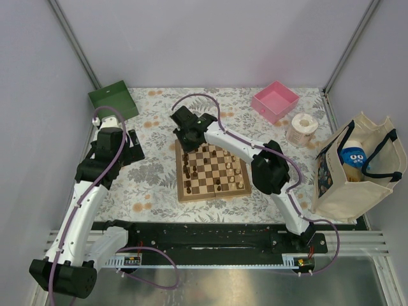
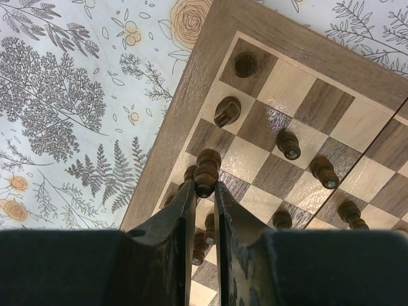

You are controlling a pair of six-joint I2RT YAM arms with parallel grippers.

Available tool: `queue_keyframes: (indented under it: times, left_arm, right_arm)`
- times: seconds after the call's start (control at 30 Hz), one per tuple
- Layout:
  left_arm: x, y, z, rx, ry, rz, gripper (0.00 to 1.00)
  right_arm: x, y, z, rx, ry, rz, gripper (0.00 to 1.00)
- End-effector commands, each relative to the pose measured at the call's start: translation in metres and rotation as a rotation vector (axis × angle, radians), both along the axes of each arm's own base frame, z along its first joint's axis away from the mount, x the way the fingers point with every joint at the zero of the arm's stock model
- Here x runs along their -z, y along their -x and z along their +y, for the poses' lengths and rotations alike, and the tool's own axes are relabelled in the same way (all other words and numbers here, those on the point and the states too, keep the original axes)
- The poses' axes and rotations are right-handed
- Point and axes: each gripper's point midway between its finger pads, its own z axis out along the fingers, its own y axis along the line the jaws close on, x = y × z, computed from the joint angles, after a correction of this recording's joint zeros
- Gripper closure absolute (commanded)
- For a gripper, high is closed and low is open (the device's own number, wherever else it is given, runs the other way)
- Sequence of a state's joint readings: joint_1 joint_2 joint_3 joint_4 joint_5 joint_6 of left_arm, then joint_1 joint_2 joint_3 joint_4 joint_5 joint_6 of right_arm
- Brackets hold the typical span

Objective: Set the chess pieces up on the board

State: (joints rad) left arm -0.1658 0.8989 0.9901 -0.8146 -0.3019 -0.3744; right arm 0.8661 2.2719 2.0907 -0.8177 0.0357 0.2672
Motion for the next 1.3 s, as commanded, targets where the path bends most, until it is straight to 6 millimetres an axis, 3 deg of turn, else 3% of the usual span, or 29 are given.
queue_keyframes:
  times: [0.0,0.63,0.83,1.03,1.27]
  left_arm:
    - [-0.005,-0.006,-0.003,0.006,0.026,-0.032,0.01]
    - [-0.001,-0.007,-0.003,0.011,0.037,-0.019,0.01]
    - [-0.001,-0.008,-0.003,0.011,0.042,-0.017,0.01]
    - [0.001,-0.01,-0.004,0.016,0.05,-0.007,0.01]
    - [0.002,-0.01,-0.004,0.016,0.052,-0.004,0.01]
  right_arm:
    - [-0.017,-0.002,0.012,-0.006,-0.04,-0.017,0.86]
    - [0.01,-0.005,0.018,-0.001,-0.012,0.02,0.84]
    - [0.012,-0.005,0.017,-0.007,-0.001,0.019,0.77]
    - [0.006,-0.004,0.016,-0.014,-0.004,0.016,0.72]
    - [-0.022,-0.005,0.015,-0.024,-0.031,-0.025,0.67]
